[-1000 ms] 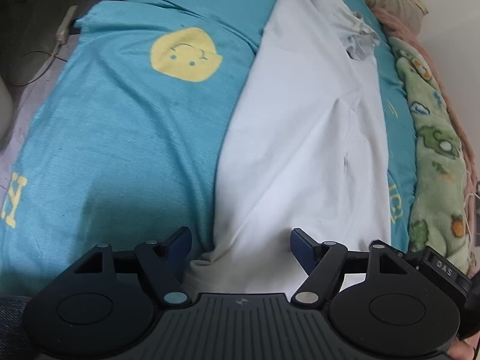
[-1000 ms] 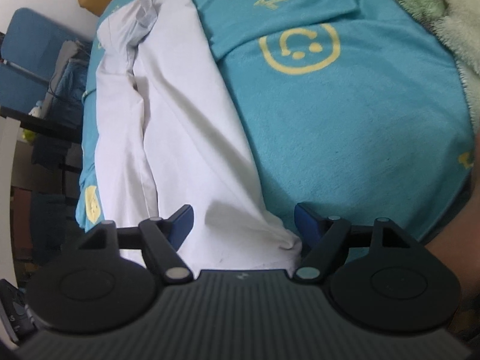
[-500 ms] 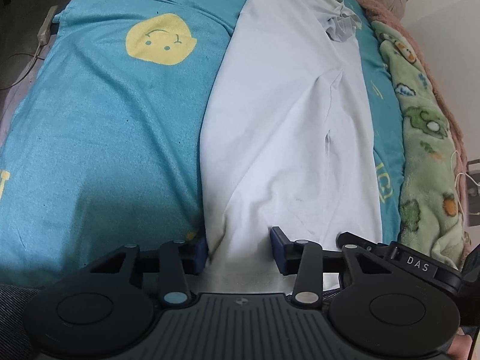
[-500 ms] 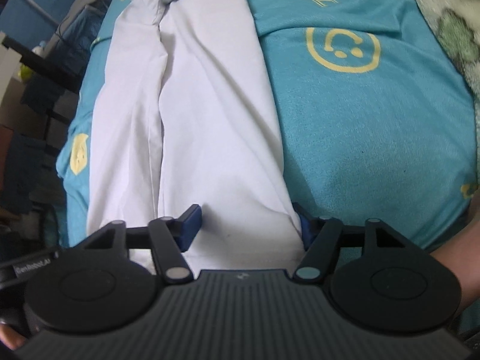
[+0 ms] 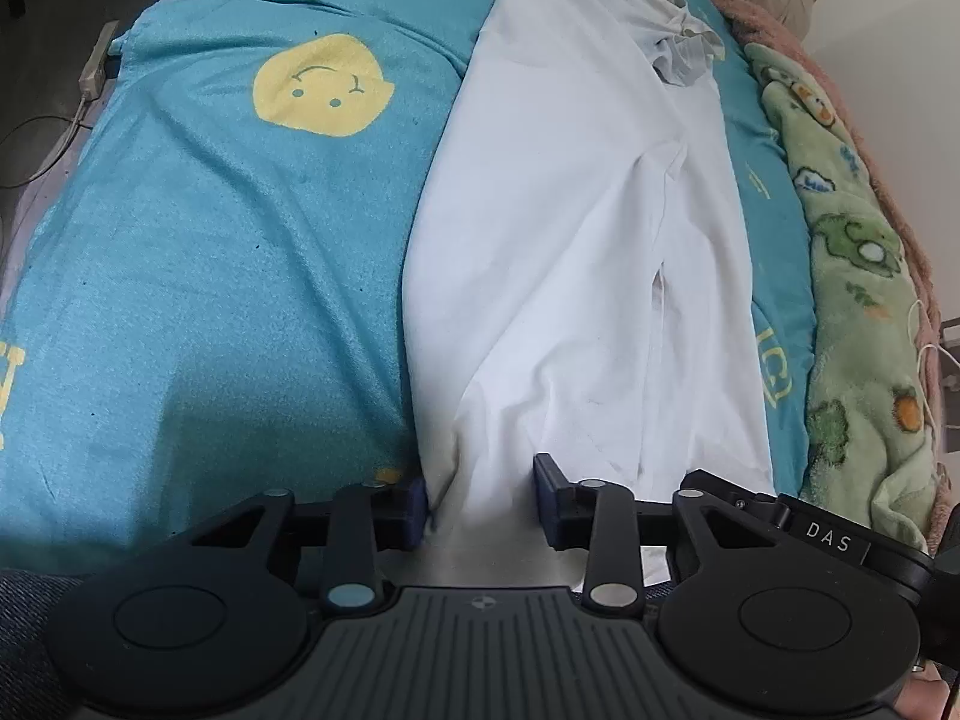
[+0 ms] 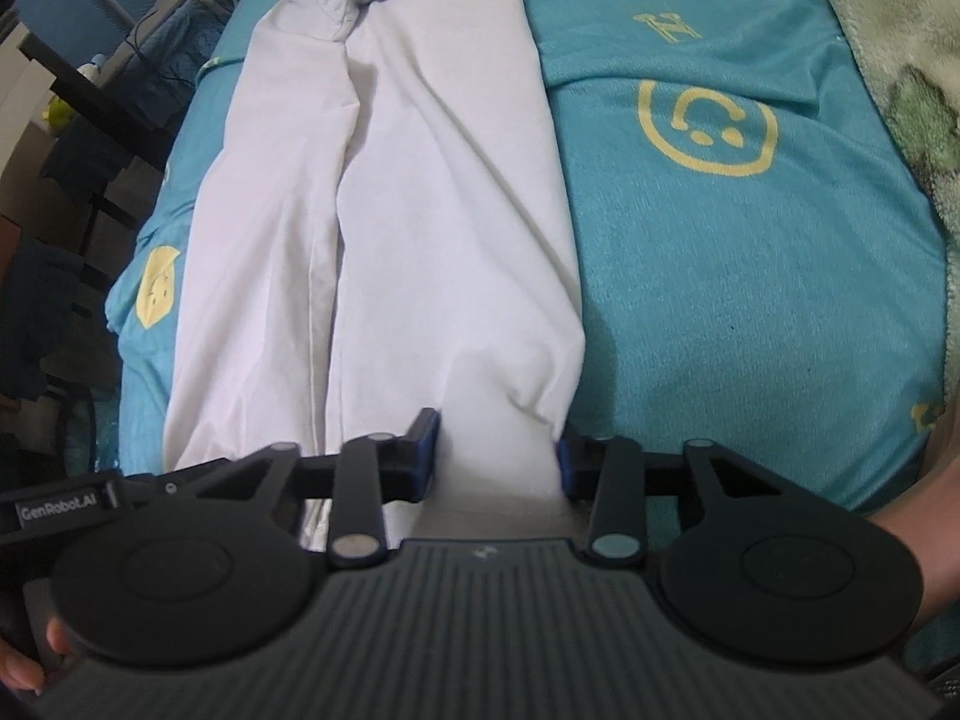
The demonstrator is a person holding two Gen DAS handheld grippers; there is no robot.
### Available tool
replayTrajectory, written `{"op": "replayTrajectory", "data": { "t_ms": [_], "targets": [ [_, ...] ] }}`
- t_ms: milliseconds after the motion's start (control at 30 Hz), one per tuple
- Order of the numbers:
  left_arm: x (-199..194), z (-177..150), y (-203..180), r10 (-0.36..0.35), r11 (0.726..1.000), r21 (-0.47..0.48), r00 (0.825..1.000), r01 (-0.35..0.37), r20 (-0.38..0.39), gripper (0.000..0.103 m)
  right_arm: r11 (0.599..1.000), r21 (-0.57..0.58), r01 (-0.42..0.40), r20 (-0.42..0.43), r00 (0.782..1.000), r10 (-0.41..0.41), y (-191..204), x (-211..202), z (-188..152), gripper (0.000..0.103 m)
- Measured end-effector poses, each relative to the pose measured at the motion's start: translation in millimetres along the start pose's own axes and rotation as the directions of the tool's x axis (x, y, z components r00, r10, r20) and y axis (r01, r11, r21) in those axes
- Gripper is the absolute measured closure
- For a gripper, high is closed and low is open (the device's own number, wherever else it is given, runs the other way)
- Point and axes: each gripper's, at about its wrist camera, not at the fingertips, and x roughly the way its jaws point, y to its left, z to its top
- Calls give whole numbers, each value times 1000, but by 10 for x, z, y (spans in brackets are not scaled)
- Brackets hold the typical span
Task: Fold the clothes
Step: 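Grasp the shirt end with the left gripper while the right gripper grasps beside it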
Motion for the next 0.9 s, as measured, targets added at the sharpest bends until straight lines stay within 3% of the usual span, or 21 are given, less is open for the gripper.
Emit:
{"op": "replayTrajectory", "data": {
  "t_ms": [33, 167, 367, 633, 800, 900],
  "targets": [
    [-14, -8, -4, -8, 1000, 1, 1000, 8, 7, 77, 1000, -3, -1, 25, 1000, 1, 6, -29, 2, 82],
    [-95, -46, 7, -30, 1000, 1, 999, 30, 42, 88, 999, -30, -22, 73, 997, 24, 44, -104, -1, 87],
    [-328, -69, -5, -97, 995, -9, 985, 99, 142, 91, 998, -35, -49, 116, 992, 52, 51, -215, 9, 89],
    [-633, -109, 10, -206, 965, -109, 944, 241, 258, 92, 979, 92, -181, 168, 972, 164, -98, -573, 71, 91],
    [-914, -104, 3, -267, 931, -155, 904, 332, 333, 93, 953, 150, -263, 234, 946, 224, -263, -929, 144, 91],
    [-1076, -143, -104, -280, 928, -140, 895, 345, 347, 93, 939, 164, -303, 270, 929, 253, -328, -1138, 145, 92]
  ]
}}
